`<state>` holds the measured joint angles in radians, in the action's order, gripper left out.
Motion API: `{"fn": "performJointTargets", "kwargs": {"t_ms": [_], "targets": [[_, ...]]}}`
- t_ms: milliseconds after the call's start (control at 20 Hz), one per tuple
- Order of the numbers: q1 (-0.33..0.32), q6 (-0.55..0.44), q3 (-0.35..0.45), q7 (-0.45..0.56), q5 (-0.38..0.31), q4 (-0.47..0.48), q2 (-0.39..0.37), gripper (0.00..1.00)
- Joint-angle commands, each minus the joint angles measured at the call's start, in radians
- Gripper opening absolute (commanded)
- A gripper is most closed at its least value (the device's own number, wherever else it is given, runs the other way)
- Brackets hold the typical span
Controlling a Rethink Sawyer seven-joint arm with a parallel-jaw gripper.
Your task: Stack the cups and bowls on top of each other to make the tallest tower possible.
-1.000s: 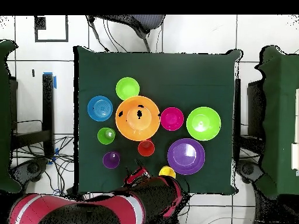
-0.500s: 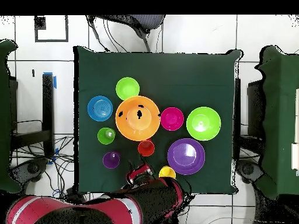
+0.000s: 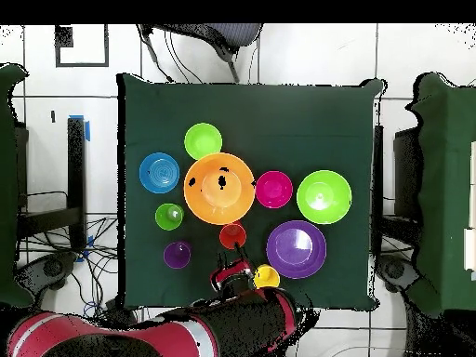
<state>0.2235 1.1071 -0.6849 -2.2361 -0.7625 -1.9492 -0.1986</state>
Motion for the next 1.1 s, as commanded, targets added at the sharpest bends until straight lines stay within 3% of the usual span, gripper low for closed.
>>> {"fn": "performJointTargets", "kwargs": {"t_ms": [50,650,1100], "targets": [[0.028,-0.021,0.03,0.199,0.072,0.05,0.056,1.0],[0.07,-0.04,0.057,0.149,0.055,0.084,0.129,1.0],[0.072,0.007,0.049,0.166,0.097,0.084,0.167,1.0]]}}
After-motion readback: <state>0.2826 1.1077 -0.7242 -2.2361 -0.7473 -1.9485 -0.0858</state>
